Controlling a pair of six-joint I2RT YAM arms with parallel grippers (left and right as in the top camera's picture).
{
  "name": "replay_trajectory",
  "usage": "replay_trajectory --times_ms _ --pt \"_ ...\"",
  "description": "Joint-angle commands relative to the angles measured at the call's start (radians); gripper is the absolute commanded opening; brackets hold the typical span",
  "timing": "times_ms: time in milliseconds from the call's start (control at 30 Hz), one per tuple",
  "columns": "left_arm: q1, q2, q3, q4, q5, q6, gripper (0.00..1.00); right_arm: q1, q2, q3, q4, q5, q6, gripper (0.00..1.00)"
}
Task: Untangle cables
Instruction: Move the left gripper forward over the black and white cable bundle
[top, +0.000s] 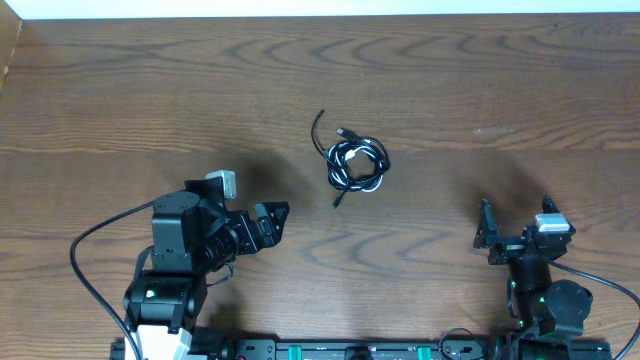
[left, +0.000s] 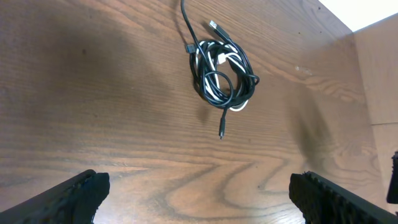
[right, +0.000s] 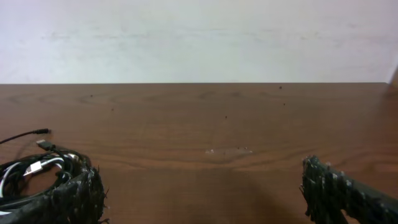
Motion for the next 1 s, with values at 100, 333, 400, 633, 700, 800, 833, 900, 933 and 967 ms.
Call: replay_trajectory --times_ms 100,333,400,633,700,800,833,900,933,967 --pt "-0.004 -0.001 0.027 0.021 0.024 -0.024 1.00 -0.005 -0.006 -0.002 -0.006 0.008 -0.011 0.99" --pt "-0.004 -0.001 0.026 0.056 0.025 -0.084 1.00 -0.005 -0.006 -0.002 -0.006 0.008 -0.011 0.99" --pt "-0.004 -0.001 0.026 0.114 0.051 -0.126 1.00 -0.005 -0.006 -0.002 -0.006 0.008 -0.011 0.99" --pt "-0.004 -0.001 0.027 0.273 0.159 -0.296 1.00 -0.005 -0.006 -0.002 -0.006 0.008 -0.011 0.99" --pt "-0.004 0.000 0.036 0.269 0.158 -0.298 1.00 -0.005 -0.006 -0.002 -0.006 0.008 -0.011 0.99" --pt "-0.004 0.013 0.072 0.258 0.154 -0.301 1.00 -0.005 -0.006 -0.002 -0.006 0.008 -0.012 0.99" --pt "-0.004 0.020 0.085 0.247 0.148 -0.301 1.00 -0.005 -0.006 -0.002 -0.006 0.008 -0.011 0.99" --pt "-0.004 0.040 0.122 0.204 0.126 -0.298 1.00 -0.005 -0.006 -0.002 -0.006 0.008 -0.011 0.99" --pt "-0.004 0.053 0.144 0.177 0.115 -0.288 1.00 -0.005 -0.006 -0.002 -0.006 0.008 -0.012 0.99" --pt "-0.006 0.065 0.163 0.154 0.108 -0.276 1.00 -0.005 -0.006 -0.002 -0.006 0.008 -0.011 0.99"
